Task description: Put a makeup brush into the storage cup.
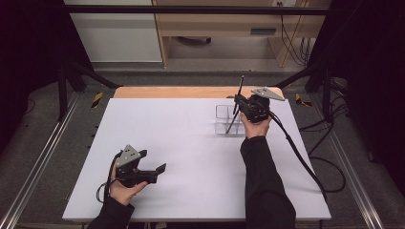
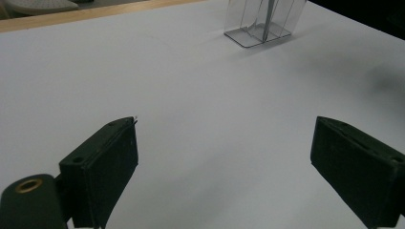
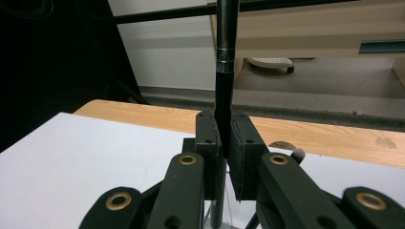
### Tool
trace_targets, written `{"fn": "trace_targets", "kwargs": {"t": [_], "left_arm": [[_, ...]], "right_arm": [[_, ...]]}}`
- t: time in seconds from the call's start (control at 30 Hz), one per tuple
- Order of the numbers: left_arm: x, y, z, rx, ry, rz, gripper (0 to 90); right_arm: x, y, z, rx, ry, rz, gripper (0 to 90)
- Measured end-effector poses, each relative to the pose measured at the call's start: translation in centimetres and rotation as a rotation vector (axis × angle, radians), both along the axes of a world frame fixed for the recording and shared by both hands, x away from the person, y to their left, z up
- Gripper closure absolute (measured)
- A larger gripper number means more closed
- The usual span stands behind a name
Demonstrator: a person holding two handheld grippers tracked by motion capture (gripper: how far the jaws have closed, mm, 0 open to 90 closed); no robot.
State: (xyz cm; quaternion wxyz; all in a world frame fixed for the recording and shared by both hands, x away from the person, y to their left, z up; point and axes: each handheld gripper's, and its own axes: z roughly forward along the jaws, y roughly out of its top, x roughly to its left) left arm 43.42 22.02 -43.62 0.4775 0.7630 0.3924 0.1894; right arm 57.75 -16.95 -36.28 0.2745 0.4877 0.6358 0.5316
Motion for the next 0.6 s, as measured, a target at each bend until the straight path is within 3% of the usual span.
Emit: {"fn": "trace_targets", "kwargs": {"t": [0.6], "left_arm": [[0.0, 0.0, 0.0, 0.003, 0.0, 0.0, 8.2]], "right_arm": [[1.2, 0.7, -1.5, -0.022, 0.027, -0.014, 84.0]]}}
